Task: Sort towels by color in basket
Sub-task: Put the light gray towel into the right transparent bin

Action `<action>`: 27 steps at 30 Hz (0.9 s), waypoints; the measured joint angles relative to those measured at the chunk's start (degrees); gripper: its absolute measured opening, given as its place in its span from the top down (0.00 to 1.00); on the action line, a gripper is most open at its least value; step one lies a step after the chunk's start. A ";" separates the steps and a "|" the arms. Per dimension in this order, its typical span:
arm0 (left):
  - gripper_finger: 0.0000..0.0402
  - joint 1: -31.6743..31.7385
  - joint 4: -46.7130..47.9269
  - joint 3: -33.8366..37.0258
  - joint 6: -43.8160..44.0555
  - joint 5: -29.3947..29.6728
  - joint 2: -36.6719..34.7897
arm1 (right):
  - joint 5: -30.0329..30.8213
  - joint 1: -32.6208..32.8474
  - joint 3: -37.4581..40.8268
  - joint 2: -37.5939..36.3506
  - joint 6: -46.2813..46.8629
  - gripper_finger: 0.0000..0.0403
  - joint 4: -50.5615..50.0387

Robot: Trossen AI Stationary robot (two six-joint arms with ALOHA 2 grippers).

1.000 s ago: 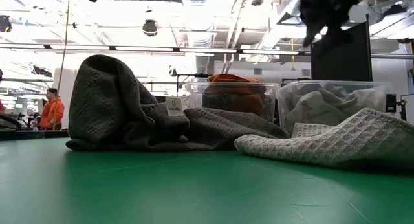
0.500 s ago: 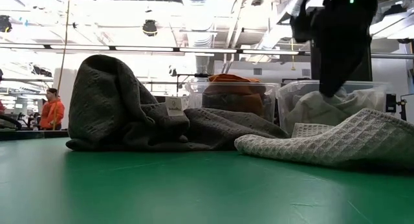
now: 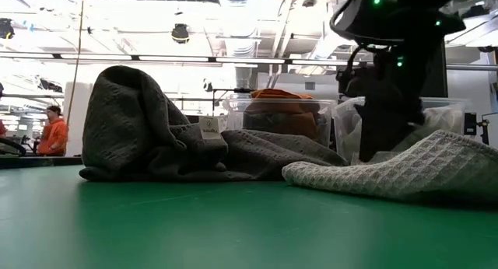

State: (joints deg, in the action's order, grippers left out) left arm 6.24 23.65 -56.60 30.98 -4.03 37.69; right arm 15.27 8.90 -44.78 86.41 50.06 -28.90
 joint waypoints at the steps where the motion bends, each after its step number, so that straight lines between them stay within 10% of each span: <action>1: 0.34 0.00 -0.02 0.00 0.09 0.00 0.00 | -0.02 -0.33 0.19 0.00 -0.86 0.49 -0.13; 9: 0.34 0.00 -0.04 0.00 0.33 0.02 0.00 | -4.71 -2.85 0.28 -0.02 -8.41 0.95 -0.63; 27: 0.34 0.00 -0.10 -0.02 -1.34 0.07 0.00 | -8.04 -7.61 -13.11 -27.88 -20.14 0.97 -5.47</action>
State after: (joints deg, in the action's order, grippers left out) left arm 6.24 23.55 -56.62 29.64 -3.97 37.69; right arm 7.23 1.29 -57.89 58.53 29.92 -34.37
